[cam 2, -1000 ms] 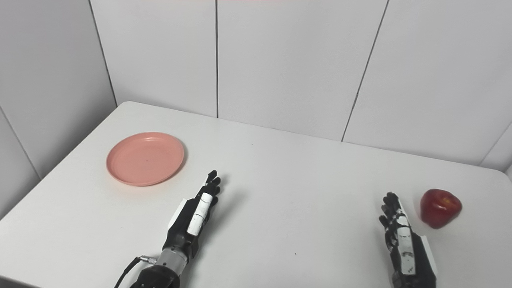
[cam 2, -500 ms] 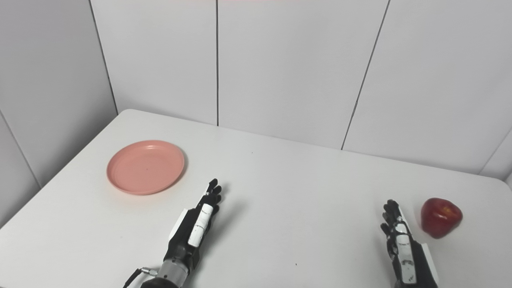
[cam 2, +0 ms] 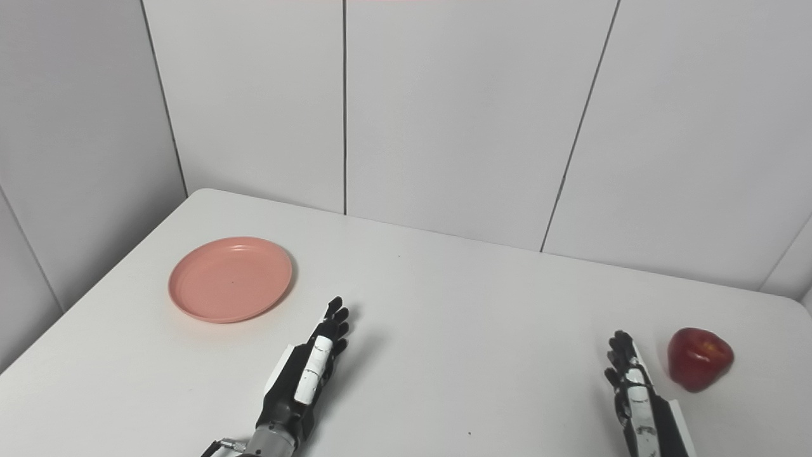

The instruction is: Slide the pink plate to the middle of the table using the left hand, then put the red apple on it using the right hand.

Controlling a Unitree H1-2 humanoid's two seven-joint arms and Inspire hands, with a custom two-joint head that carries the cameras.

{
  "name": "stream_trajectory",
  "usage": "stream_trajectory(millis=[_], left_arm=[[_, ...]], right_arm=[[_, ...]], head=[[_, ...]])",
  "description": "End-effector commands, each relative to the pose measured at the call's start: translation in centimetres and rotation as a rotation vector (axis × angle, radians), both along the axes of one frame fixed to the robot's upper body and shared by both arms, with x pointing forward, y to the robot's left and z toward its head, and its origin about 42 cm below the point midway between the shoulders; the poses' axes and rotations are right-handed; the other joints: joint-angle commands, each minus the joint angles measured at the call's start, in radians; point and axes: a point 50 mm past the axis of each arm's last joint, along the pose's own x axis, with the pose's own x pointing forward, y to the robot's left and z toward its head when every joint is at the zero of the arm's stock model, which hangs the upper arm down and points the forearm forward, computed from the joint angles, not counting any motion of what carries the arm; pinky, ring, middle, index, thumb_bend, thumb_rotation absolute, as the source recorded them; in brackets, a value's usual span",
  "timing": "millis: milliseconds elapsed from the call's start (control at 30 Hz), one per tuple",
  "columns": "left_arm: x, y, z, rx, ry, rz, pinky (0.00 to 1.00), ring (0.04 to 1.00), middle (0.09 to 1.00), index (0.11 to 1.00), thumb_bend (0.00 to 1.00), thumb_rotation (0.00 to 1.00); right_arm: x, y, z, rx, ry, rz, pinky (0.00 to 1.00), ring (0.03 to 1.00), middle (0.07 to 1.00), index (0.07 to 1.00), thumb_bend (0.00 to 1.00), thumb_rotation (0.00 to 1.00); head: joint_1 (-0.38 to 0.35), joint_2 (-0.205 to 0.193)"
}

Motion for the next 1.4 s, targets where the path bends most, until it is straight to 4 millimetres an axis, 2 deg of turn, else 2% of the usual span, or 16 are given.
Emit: stream_trajectory(millis=[0,300,633,933,1067,1367], left_arm=[[-1.4,0.5,-0.2,-0.028,0.016,0.014,1.0,1.0,1.0,1.0,0.84,1.0],[-1.5,1.5,2.6,-0.075,-0.023,0.002,1.0,1.0,1.0,1.0,0.88,1.0],[-0.2,1.9,5.9,-0.073,-0.108,-0.02,1.0,1.0,0.991,0.997,0.89,1.0],[1.7,3.5,8.5,-0.069,-0.182,-0.023,1.0,0.996,0.964,0.933,0.92,1.0],[2.7,4.7,9.7,-0.061,-0.232,0.005,1.0,0.958,0.916,0.831,0.91,1.0],[4.5,7.3,12.0,-0.012,-0.316,0.027,0.98,0.89,0.858,0.799,0.97,1.0]], right_arm=[[-1.1,0.4,-1.7,0.014,0.016,-0.008,1.0,1.0,0.974,0.972,0.77,1.0],[-1.2,0.6,-1.5,0.003,0.012,-0.003,1.0,1.0,0.975,0.97,0.77,1.0],[-1.2,0.5,-1.5,0.008,0.019,-0.005,1.0,1.0,0.974,0.966,0.77,1.0],[-1.1,0.6,-1.5,0.002,0.017,-0.003,1.0,1.0,0.975,0.971,0.76,1.0],[-1.1,0.6,-1.6,0.0,0.019,-0.004,1.0,1.0,0.972,0.969,0.73,1.0],[-1.1,0.6,-1.6,0.001,0.021,-0.004,1.0,1.0,0.971,0.968,0.74,1.0]], head=[[0.0,0.001],[-0.009,0.018],[-0.007,0.018],[-0.007,0.015],[-0.006,0.015],[-0.007,0.015]])
